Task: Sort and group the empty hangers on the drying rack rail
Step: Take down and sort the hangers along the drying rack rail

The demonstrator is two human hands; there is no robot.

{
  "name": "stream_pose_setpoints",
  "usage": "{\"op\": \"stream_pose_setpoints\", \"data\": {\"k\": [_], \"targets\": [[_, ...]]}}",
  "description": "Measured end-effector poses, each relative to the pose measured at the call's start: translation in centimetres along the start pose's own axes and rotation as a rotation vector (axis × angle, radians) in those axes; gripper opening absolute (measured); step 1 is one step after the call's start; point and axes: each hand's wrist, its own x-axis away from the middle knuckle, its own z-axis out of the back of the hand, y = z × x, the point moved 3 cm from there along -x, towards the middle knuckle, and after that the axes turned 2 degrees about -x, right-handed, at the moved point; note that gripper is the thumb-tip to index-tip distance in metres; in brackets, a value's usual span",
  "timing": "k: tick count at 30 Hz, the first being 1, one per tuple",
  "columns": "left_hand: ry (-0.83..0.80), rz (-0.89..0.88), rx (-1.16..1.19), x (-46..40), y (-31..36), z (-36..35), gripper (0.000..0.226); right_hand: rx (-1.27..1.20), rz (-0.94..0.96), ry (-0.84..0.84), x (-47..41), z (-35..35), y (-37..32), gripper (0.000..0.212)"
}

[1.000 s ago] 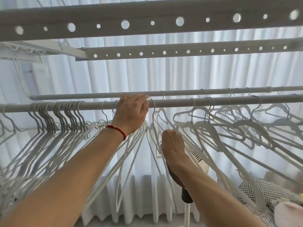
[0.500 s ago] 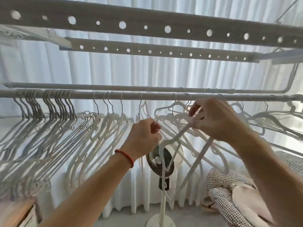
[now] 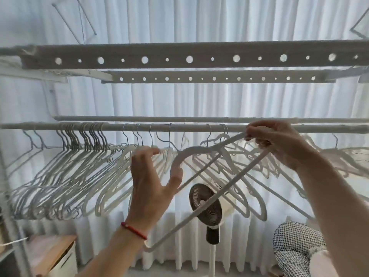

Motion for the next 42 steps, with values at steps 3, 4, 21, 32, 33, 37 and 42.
{"op": "stream_pose_setpoints", "data": {"k": [3, 4, 21, 32, 33, 37, 42], "targets": [[-0.467, 0.348, 0.164, -0.3, -0.1, 1.2, 0.049, -0.153, -0.001, -0.019, -1.8, -1.2, 2.0, 0.022], [-0.563, 0.414, 0.243, -0.5, -0.4, 1.8, 0.047, -0.158, -0.002, -0.020, -2.3, -1.9, 2.6, 0.020], [-0.880, 0.627, -0.169, -11.2, 1.7, 6.7, 0.027, 0.606, 0.049, -0.056, -4.4, -9.7, 5.5, 0.017], [-0.842, 0.622, -0.108, -12.5, 1.2, -5.4, 0.029, 0.751, 0.082, -0.049, -1.2, -11.4, 6.6, 0.017], [-0.839, 0.614, -0.113, -12.5, 0.8, -5.8, 0.029, 0.743, 0.084, -0.054, -1.1, -11.5, 6.7, 0.017], [-0.854, 0.564, -0.190, -11.1, -0.9, -6.2, 0.024, 0.760, 0.077, -0.009, -1.8, -12.8, 7.2, 0.021], [-0.892, 0.460, -0.282, -9.7, -3.5, -5.2, 0.023, 0.769, -0.063, -0.002, -5.1, -16.8, 9.5, 0.035]]}}
